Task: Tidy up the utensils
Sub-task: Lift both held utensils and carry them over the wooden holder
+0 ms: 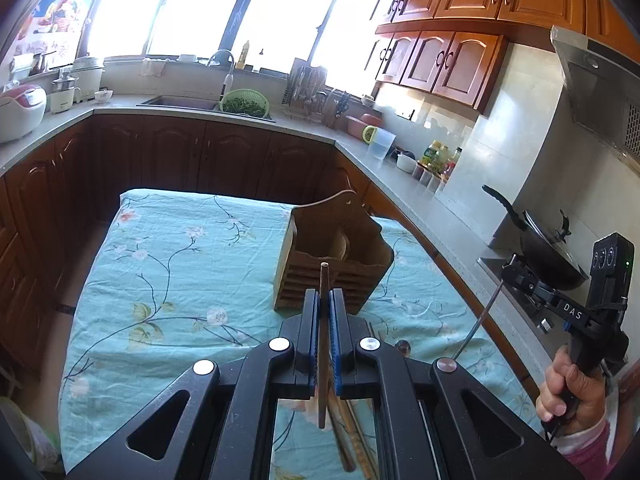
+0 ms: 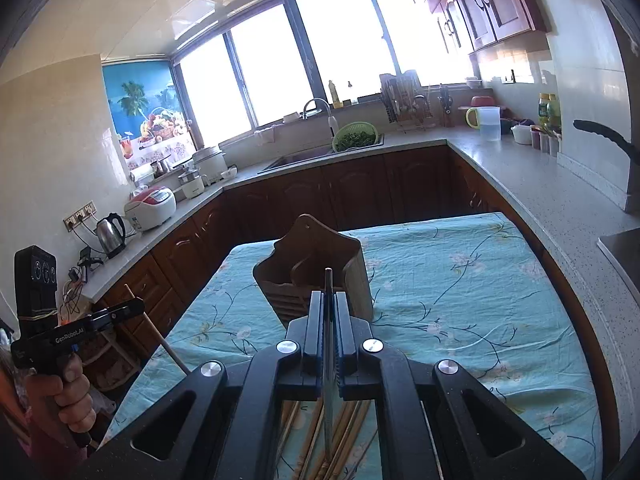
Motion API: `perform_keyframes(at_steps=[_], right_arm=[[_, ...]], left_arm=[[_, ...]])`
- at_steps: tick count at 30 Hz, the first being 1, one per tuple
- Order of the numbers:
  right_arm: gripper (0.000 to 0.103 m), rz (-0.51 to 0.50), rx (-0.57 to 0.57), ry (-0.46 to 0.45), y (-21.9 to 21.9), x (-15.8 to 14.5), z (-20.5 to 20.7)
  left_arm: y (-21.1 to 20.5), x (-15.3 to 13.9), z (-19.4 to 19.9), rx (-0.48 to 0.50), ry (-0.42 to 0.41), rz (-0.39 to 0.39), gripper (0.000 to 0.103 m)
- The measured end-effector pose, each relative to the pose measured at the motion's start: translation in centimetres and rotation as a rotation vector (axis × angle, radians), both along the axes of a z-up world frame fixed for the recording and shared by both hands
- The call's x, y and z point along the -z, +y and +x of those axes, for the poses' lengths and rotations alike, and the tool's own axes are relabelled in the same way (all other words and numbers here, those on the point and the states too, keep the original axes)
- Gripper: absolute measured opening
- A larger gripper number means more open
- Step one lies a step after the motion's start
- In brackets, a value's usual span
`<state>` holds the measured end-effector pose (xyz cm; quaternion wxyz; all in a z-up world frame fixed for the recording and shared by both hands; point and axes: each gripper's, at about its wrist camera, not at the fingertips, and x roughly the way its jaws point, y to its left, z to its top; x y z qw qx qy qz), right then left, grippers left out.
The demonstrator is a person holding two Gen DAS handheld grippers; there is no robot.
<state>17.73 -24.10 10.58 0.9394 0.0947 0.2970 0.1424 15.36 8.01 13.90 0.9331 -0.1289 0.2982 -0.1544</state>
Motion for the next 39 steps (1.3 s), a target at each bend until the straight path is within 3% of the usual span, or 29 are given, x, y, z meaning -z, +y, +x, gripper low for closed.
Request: perform_keyframes(at_steps=[15,24,30,33,39], right_arm=[[0.004,0.073,0.046,-0.085,-0.3,-2.0,3.7],[0.004,0.121,0.120,-0.213,-0.2,-4.7,7.1],[0.004,0.163,0.191,-0.234,-0.6,-3.6,11.0],[0.004,0.175,0.225,-0.229,-0.7,-1.8,12.5],[0.004,0.203,0.282,-0.213,-0.7,2.6,13.9]], left_arm=[[0.4,-1.6,3.4,-0.032,-0.081,-0.042,0.003],[-0.2,-3.1,7.5,-0.072,-0.190,-0.064,0.003],[-0.4,-1.4,11.7,-0.132,-0.247,-0.086,0.003],[-0.9,0.9,14.0,-0.169,-0.254,-0.090,0.003],[-2.8,7.4,17.8,-0.210,-0.187,-0.135,0.003]])
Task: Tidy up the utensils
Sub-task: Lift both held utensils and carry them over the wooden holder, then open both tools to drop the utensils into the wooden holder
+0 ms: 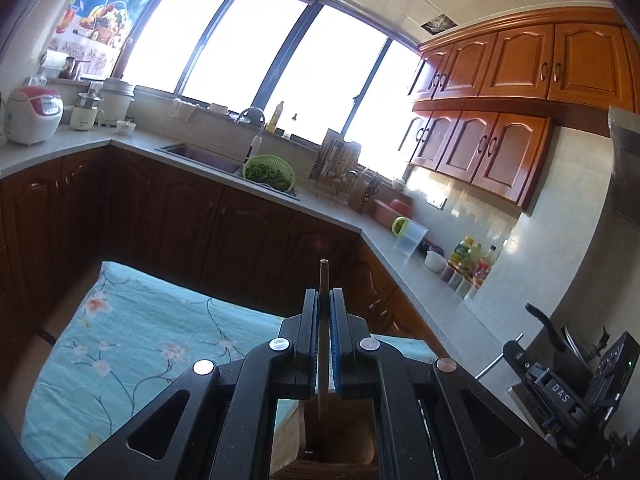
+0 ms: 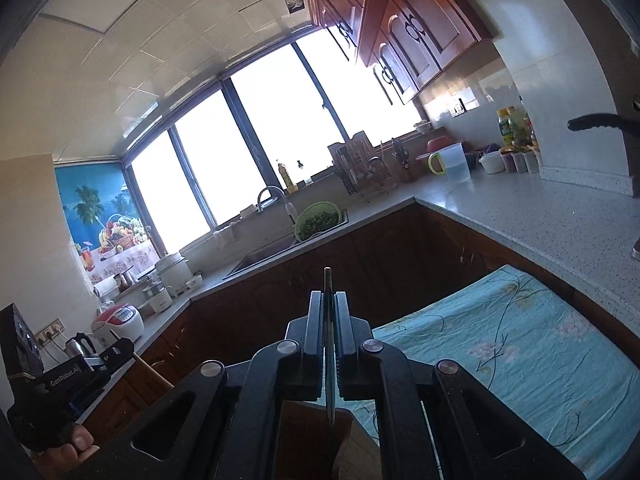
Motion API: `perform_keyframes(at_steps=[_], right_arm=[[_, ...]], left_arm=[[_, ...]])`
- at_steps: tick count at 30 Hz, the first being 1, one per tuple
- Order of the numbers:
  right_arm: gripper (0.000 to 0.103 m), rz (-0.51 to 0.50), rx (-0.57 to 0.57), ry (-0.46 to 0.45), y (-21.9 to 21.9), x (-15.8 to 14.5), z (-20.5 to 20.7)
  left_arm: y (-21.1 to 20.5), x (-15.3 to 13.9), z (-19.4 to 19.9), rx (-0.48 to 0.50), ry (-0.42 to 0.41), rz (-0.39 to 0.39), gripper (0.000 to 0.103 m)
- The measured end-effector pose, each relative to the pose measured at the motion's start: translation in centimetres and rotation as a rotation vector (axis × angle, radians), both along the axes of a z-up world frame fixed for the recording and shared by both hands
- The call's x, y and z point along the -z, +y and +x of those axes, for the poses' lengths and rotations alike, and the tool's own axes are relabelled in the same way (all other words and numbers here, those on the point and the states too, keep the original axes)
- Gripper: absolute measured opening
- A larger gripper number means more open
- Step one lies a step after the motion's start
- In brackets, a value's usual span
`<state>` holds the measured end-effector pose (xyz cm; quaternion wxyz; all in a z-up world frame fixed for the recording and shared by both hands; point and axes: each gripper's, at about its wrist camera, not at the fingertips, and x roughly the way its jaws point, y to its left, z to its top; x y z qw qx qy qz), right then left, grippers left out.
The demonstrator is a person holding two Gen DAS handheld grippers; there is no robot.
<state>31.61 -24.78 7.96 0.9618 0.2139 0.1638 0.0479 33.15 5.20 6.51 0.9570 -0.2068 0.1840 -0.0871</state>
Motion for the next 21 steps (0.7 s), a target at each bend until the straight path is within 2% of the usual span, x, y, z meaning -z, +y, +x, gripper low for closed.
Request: perform_keyframes(at_steps=[6,9,12,19,20,21], right_arm=[[0.004,0.018,0.026,0.033,0.4,3.5,0.2],[0.004,0.018,0.010,0.050,0.7,4.1,0.5],[0.004,-0.006,0.014,0.050,0.9,3.7,0.2],[0.005,-0.010,0.004,0.087,0.9,3.3,1.0],[0.010,-0.011,0.002,0.094,1.0,3.3,1.2],[0.010,-0.015,0.004,0.104,1.0,3.2,1.3]], left_arm=[[-1.9,4.4,2.7,-0.018,0.057,-0.016,0.003],[-2.5,5.2,3.6,-0.003,0.066,-0.016,0.004],[-3.0,4.3,4.3,-0.005,0.063,0.013,0.004],[-2.5,3.1,4.7,0.023,0.091,0.009,0.004],[-2.3,3.0,4.7,0.028,0.099,0.006,0.006],[-2.1,2.9,4.7,0.028,0.106,0.008,0.008]])
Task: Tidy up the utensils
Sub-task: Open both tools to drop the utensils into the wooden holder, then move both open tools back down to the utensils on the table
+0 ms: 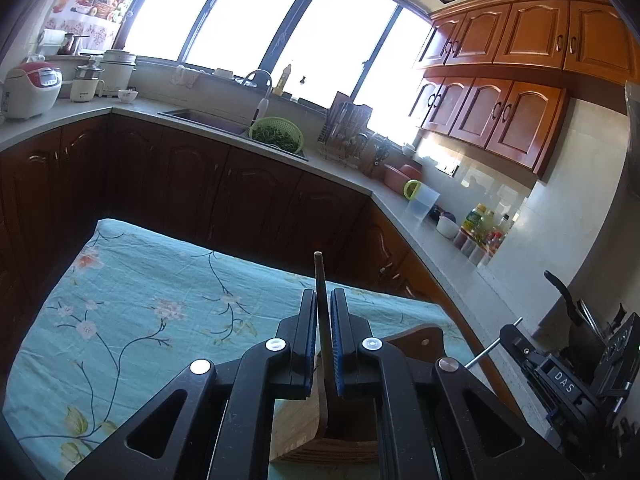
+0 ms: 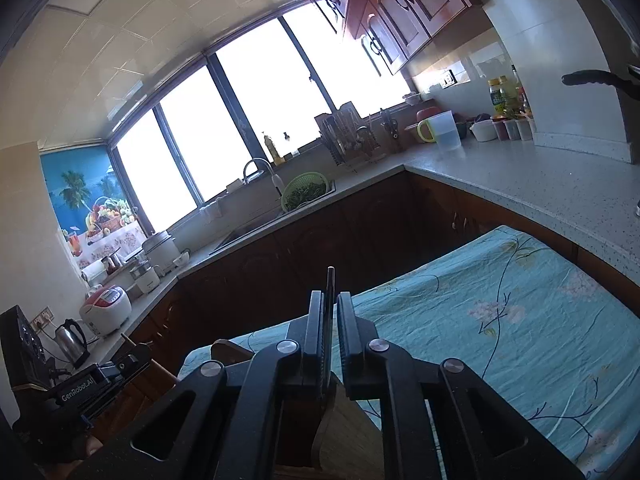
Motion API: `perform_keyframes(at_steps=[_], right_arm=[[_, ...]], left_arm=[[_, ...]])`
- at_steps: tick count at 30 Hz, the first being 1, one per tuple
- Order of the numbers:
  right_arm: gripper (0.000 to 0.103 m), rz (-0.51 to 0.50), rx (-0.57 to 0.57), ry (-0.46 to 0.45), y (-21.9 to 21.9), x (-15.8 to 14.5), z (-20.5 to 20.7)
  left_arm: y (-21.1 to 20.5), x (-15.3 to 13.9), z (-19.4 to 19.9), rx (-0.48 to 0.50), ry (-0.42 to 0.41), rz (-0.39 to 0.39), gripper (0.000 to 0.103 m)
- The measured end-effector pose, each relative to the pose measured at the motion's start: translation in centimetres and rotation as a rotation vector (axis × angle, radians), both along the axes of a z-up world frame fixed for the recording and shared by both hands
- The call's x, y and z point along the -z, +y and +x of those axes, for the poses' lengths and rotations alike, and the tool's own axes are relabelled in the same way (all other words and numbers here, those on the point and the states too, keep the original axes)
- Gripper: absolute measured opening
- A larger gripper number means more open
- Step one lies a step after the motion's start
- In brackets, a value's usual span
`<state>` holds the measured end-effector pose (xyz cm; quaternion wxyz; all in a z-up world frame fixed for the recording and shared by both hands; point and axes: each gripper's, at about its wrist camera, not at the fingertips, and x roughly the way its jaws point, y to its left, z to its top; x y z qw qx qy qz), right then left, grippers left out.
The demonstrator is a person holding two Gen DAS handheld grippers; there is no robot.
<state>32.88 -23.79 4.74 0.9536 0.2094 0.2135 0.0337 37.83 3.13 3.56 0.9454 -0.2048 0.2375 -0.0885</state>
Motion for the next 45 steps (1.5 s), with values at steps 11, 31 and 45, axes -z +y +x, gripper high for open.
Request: perform_keyframes(at_steps=[11,31,45], right_arm=[[0.103,0.069,-0.023,-0.097,-2.0,-3.0,-4.3],[0.103,-0.019,-0.052,0.065,-4.3,1.0,-18.3],[0.103,0.008,-0.074,0.225,-3.5,7.0,-21.8]], left_arm=[[2.8,-2.5,-6.6,-0.082,-0.040,0.017,0.077],[4.4,0.3,-22.4,-0.046,0.047,0.013,0.082],[2.8,4.0,-24.4,-0.009,0.214,-0.007,0.082]])
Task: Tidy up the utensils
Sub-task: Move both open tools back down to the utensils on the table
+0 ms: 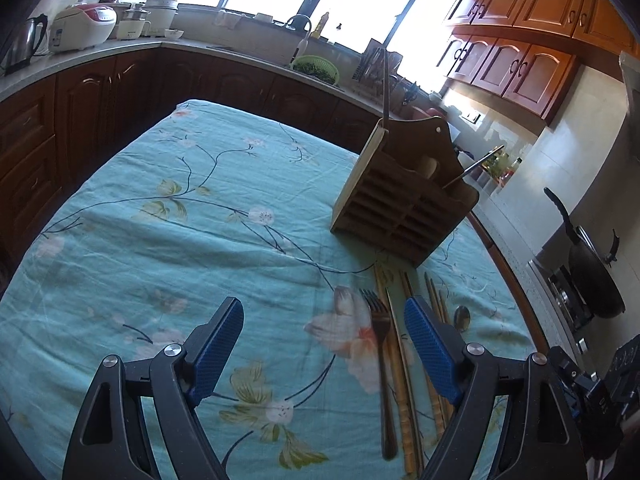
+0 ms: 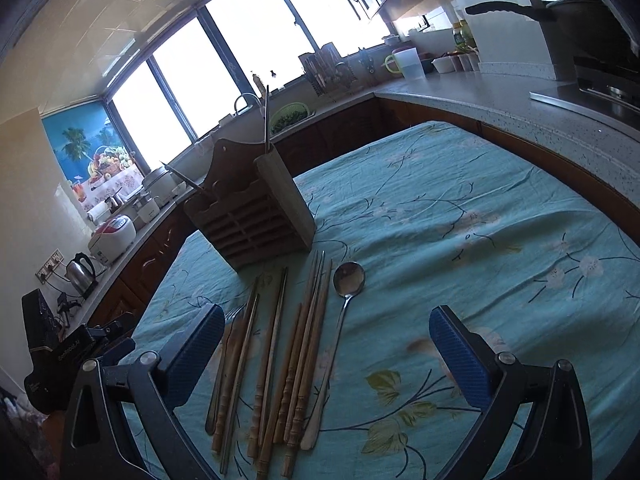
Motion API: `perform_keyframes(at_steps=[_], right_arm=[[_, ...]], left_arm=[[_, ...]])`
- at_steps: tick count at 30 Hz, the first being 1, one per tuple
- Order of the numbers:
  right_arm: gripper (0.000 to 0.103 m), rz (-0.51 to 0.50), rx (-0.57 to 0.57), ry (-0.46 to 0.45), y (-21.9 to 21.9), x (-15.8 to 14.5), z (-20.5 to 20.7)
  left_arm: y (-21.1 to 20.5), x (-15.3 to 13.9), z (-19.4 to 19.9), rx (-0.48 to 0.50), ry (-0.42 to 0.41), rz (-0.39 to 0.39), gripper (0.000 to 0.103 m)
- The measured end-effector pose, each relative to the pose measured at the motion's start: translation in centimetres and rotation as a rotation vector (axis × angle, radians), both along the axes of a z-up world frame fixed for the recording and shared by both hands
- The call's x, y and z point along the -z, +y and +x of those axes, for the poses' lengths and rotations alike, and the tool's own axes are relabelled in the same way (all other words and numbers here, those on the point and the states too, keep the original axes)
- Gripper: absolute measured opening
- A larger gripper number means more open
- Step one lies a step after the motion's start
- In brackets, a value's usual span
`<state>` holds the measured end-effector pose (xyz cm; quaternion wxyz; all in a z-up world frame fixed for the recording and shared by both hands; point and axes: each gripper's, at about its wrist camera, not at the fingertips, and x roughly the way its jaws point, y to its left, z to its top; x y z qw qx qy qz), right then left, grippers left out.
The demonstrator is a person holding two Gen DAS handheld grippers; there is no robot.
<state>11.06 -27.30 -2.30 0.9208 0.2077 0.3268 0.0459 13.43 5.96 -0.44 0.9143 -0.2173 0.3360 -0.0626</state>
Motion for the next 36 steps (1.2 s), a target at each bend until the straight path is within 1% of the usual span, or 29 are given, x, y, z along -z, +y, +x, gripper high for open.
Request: perform_keyframes(at_steps=[8,12,17,24,28,31,33,34,35,36], right_arm=[[0.103,0.030,-0.008,0.033,-0.2,0.9,0.3],[0.103,0.032,0.000,0.038,-0.3,1.0,0.5],[0.103,0.035,-0.012,0.055,-0.2,1.4,1.2],[0.103,0.039,-0.009,0.061,-0.8,1.6,2.2],[0.102,0.019,-0.017,0.075,-1.2,1.7,3.5],[0.102,-0.010,-0.038,0.083,-1.1,1.7,4.9],[0.098,-0.038,-0.068,0.092,-0.9,1.9,6.0],[0.097,-0.051,-0.083,0.101,-0.7,2.0,6.6],[0.093,-0.063,-0.098,0.114,-0.6,2.1,7.3],[0.086,-0.074,-0.112,0.126,-0.4,2.3,7.9]], left_arm=[[-1.3,0.3,0.2,0.015,0.041,0.027,0.082],[-2.2,0.9,1.1,0.029,0.076,0.041,0.082],[-3.1,1.3,2.3,0.048,0.107,0.036,0.082],[-4.7,1.7,4.2,0.106,0.144,0.050,0.082],[-5.6,2.0,5.7,0.136,0.170,0.044,0.081],[-6.2,2.3,7.0,0.159,0.175,0.054,0.081],[-6.7,2.6,7.9,0.167,0.182,0.067,0.080],[-6.9,2.8,8.5,0.177,0.189,0.069,0.077],[-7.1,3.0,9.0,0.188,0.197,0.068,0.075],[-7.3,3.2,9.5,0.200,0.208,0.066,0.074]])
